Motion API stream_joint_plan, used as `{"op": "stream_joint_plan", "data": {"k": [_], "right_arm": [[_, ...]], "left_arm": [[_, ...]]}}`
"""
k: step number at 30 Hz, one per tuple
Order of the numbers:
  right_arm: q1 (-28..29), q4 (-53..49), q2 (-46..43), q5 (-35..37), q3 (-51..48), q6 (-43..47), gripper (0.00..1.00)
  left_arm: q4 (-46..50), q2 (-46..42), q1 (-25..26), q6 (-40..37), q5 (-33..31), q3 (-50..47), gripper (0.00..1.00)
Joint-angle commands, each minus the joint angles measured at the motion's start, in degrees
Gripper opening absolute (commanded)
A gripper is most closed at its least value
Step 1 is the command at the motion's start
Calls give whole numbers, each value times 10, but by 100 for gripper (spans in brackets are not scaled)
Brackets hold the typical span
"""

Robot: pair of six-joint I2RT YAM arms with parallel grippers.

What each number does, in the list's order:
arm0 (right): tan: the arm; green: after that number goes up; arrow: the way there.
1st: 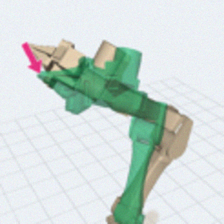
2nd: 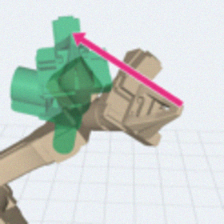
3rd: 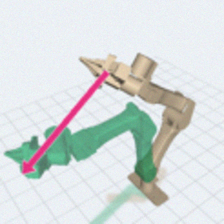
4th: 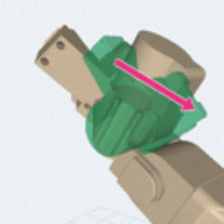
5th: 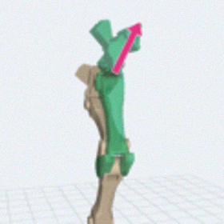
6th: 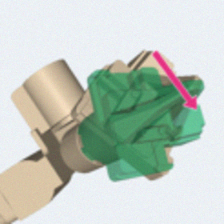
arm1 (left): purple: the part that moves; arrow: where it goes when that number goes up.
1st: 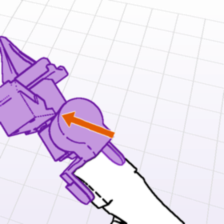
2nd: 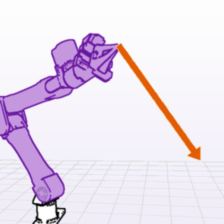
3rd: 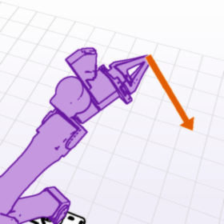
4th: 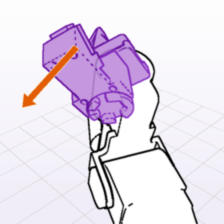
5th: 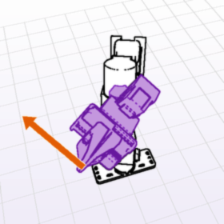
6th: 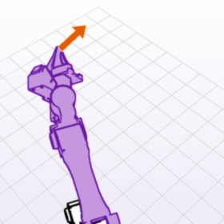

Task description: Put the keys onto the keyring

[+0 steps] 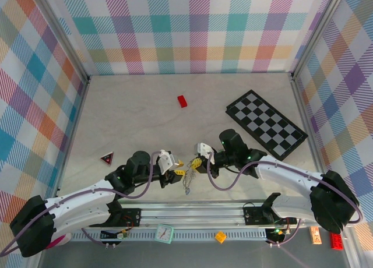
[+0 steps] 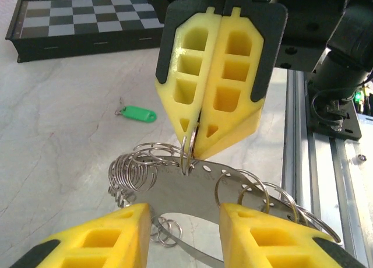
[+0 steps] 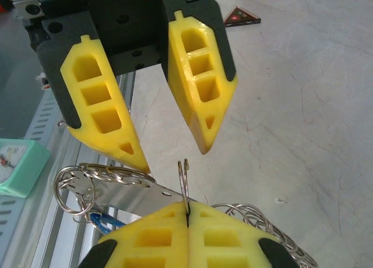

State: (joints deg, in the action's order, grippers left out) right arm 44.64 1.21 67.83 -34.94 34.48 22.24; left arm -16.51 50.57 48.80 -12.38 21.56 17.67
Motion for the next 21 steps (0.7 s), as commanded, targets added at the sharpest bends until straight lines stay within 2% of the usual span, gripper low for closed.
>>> {"op": "stream_joint_plan", "data": {"k": [1,13,21], "right_arm": [[11,-41,-2,3,33,38,0],[40,-132,21,38,89,88,0],[46,-143,16,31,103,88,0]], "left_arm": [[17,9,4,-35,10,32,33],[29,34,5,-60,32,61,24],[58,39,5,-76,38,73,1]]}}
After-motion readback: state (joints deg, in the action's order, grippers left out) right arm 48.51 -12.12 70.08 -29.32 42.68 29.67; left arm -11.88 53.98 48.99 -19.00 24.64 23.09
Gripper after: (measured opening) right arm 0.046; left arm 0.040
